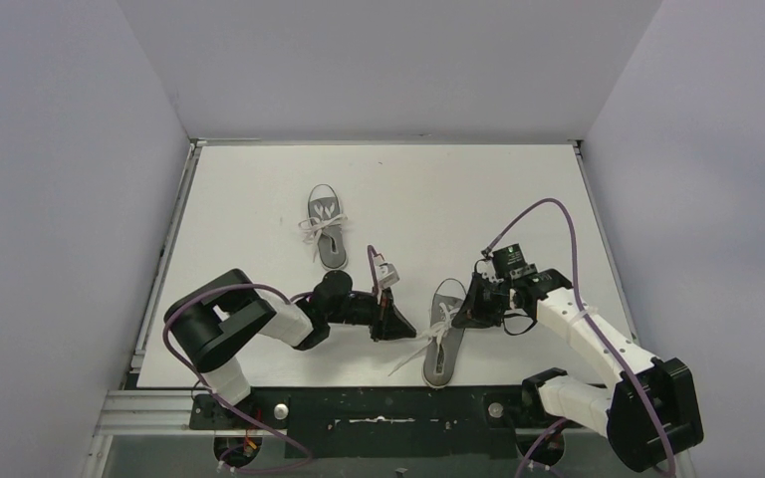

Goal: Tie the shoes
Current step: Cross the shoelace with the shoelace.

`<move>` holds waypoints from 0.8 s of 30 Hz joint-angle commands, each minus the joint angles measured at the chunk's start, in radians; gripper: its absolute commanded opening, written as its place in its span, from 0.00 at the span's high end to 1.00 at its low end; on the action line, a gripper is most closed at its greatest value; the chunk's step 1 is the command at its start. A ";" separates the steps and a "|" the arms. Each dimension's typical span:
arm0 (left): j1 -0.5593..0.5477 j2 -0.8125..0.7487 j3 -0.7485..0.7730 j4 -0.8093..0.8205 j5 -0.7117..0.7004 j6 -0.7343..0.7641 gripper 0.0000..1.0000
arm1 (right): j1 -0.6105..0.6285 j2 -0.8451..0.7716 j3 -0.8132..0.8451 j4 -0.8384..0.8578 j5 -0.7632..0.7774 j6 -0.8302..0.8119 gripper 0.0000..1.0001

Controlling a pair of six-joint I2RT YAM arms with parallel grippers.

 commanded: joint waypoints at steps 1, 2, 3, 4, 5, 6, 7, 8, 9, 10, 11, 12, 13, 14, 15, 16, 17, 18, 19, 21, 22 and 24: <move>-0.019 -0.031 -0.002 -0.067 -0.042 0.007 1.00 | -0.014 -0.011 -0.018 0.074 0.055 0.014 1.00; -0.027 -0.024 -0.004 -0.054 -0.043 -0.006 1.00 | -0.014 -0.001 -0.019 0.085 0.044 0.006 1.00; -0.033 -0.016 -0.002 -0.046 -0.045 -0.021 1.00 | -0.015 0.009 -0.022 0.102 0.024 -0.007 1.00; -0.041 -0.008 0.002 -0.040 -0.047 -0.037 1.00 | -0.014 0.017 -0.019 0.113 0.001 -0.020 1.00; -0.049 -0.002 0.003 -0.029 -0.049 -0.049 1.00 | -0.015 0.021 -0.013 0.111 0.000 -0.032 1.00; -0.056 0.006 0.003 -0.009 -0.055 -0.067 1.00 | -0.016 0.023 -0.009 0.113 -0.006 -0.045 1.00; -0.063 0.015 0.002 0.008 -0.061 -0.082 1.00 | -0.015 0.027 -0.004 0.115 -0.008 -0.059 1.00; -0.070 0.024 0.002 0.020 -0.064 -0.094 1.00 | -0.015 0.036 0.002 0.113 -0.011 -0.072 1.00; -0.077 0.032 0.002 0.033 -0.065 -0.103 1.00 | -0.014 0.050 0.010 0.108 -0.025 -0.089 1.00; -0.079 0.039 0.001 0.046 -0.067 -0.115 1.00 | -0.014 0.066 0.020 0.096 -0.034 -0.106 1.00; -0.081 0.046 0.000 0.063 -0.067 -0.129 1.00 | -0.013 0.075 0.029 0.083 -0.038 -0.121 1.00; -0.079 0.055 0.000 0.079 -0.062 -0.145 1.00 | -0.013 0.076 0.033 0.073 -0.036 -0.133 1.00; -0.081 0.063 0.002 0.084 -0.057 -0.159 1.00 | -0.015 0.070 0.035 0.063 -0.026 -0.139 1.00; -0.080 0.066 -0.001 0.077 -0.059 -0.166 1.00 | -0.019 0.064 0.038 0.047 -0.001 -0.145 1.00; -0.083 0.065 -0.010 0.067 -0.068 -0.168 1.00 | -0.026 0.063 0.039 0.033 0.009 -0.158 1.00; -0.086 0.062 -0.022 0.061 -0.081 -0.168 1.00 | -0.033 0.065 0.040 0.023 0.013 -0.165 1.00; -0.088 0.054 -0.038 0.058 -0.100 -0.170 1.00 | -0.033 0.066 0.040 0.018 0.012 -0.171 1.00; -0.090 0.046 -0.049 0.055 -0.107 -0.169 1.00 | -0.035 0.066 0.038 0.022 0.009 -0.170 1.00; -0.089 0.040 -0.055 0.044 -0.107 -0.165 1.00 | -0.034 0.062 0.036 0.027 0.002 -0.167 1.00; -0.087 0.015 -0.040 -0.013 -0.107 -0.143 1.00 | -0.033 0.058 0.035 0.033 -0.015 -0.166 1.00; -0.089 0.001 -0.032 -0.040 -0.107 -0.127 1.00 | -0.034 0.057 0.036 0.038 -0.029 -0.168 1.00; -0.087 -0.040 -0.013 -0.115 -0.126 -0.091 0.95 | -0.033 0.061 0.036 0.046 -0.070 -0.170 1.00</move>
